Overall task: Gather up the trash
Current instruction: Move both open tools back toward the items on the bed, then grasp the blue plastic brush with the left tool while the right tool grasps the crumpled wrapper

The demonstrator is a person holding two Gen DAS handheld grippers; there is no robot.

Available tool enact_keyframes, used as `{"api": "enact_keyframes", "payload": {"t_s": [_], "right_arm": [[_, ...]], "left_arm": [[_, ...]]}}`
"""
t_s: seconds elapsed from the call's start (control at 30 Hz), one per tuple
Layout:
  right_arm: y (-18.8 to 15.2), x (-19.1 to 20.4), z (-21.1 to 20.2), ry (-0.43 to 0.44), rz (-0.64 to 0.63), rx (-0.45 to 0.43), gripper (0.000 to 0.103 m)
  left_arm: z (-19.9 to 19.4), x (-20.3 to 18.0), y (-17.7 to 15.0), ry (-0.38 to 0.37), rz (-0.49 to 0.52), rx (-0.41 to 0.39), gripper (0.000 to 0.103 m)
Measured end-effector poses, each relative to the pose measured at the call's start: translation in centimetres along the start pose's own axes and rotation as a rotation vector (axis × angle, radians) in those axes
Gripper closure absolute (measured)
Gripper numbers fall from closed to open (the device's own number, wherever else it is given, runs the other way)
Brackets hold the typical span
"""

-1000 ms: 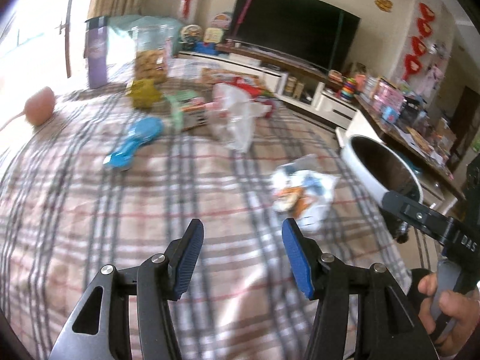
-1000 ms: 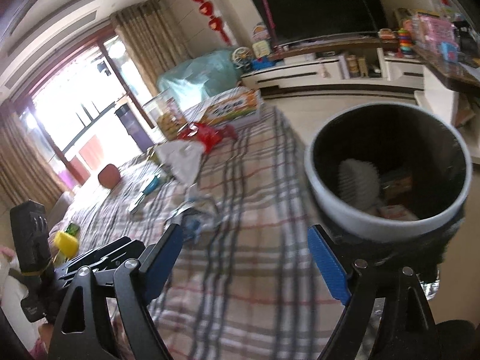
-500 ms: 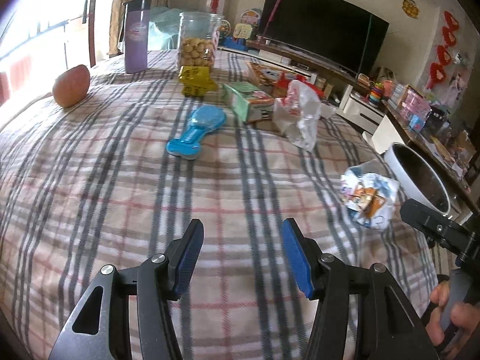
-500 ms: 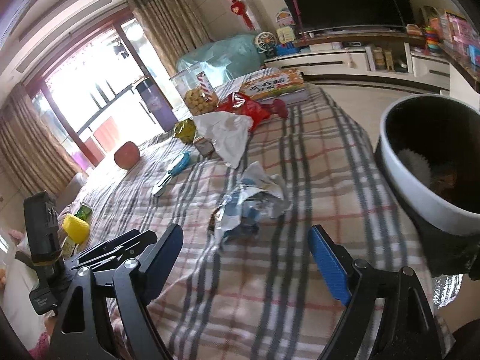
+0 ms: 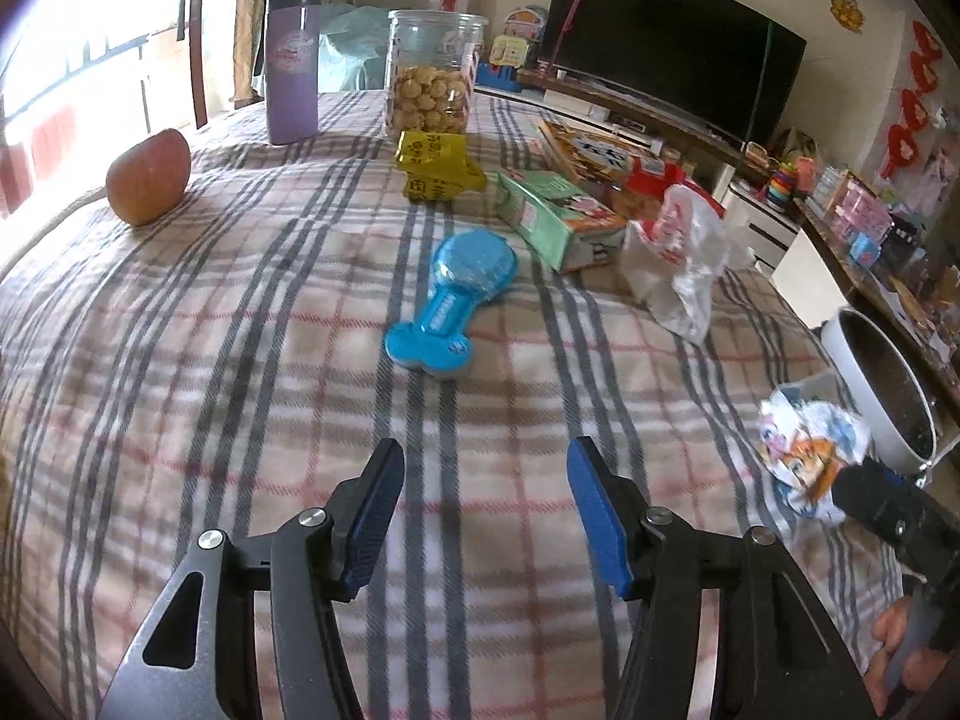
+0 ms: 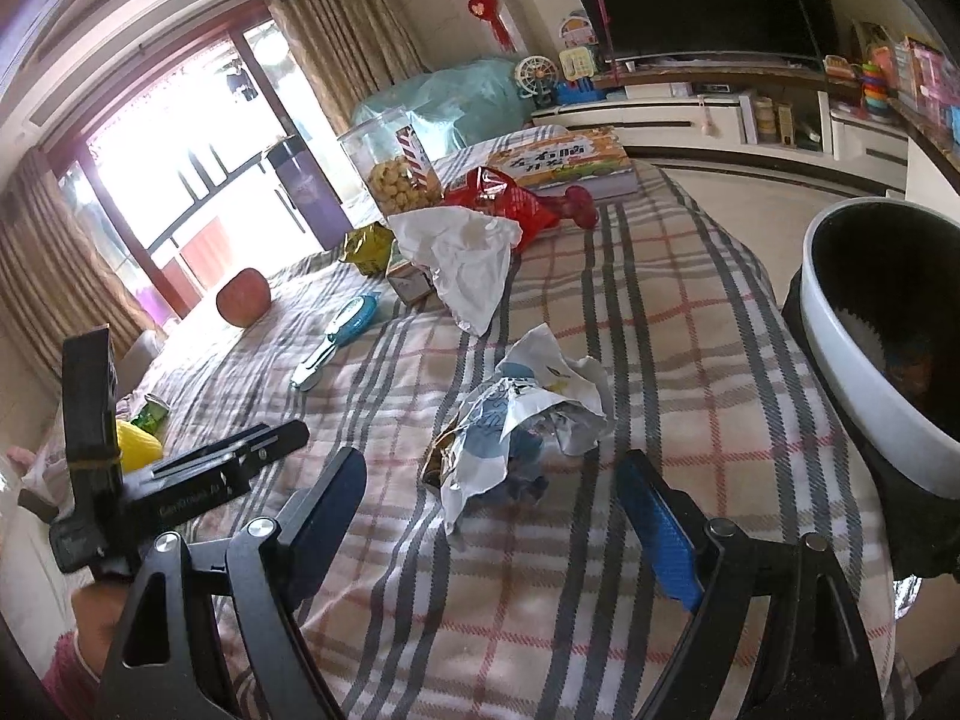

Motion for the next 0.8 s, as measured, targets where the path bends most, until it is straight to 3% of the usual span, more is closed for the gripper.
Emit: {"api": "enact_keyframes", "payload": {"t_s": [0.5, 0.57, 0.6, 0.63, 0.7, 0.73, 0.8], "right_arm": [[0.7, -0.9, 1.3, -0.022, 0.019, 0.01, 0.016], [0.7, -1.1, 1.4, -0.014, 0.022, 0.012, 0.017], [0.7, -1.2, 1.4, -0.009, 0.025, 0.013, 0.017], [0.8, -1.3, 1.5, -0.008, 0.028, 0.014, 0.02], [0.7, -1.4, 1.7, 0.0, 0.03, 0.027, 0.036], [0.6, -1.4, 1.9, 0.011, 0.032, 0.04, 0.05], [0.5, -1.3, 1.8, 0.03, 0.029, 0.041, 0.062]], "left_arm": [[6.1, 0.7, 4.7, 0.069, 0.048, 0.005, 0.047], [6.7, 0.5, 4.8, 0.07, 0.06, 0.013, 0.056], [6.8, 0.4, 4.8, 0.067, 0.065, 0.012, 0.068], [6.8, 0.3, 4.8, 0.065, 0.073, 0.009, 0.068], [6.5, 0.1, 4.5, 0.075, 0.085, -0.002, 0.069], [6.2, 0.0, 4.2, 0.071, 0.084, -0.003, 0.069], [5.4, -0.3, 3.6, 0.062, 0.081, -0.008, 0.07]]}}
Point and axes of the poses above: each gripper's, at about its wrist camera, not at the fingertips, and z roughly the way its jaws point, x to its left, y to its top, the point moved 3 cm from there along z, roughly the way its jaws point, and after that the axes turned 7 degrees about y, right-handed, at the moved point
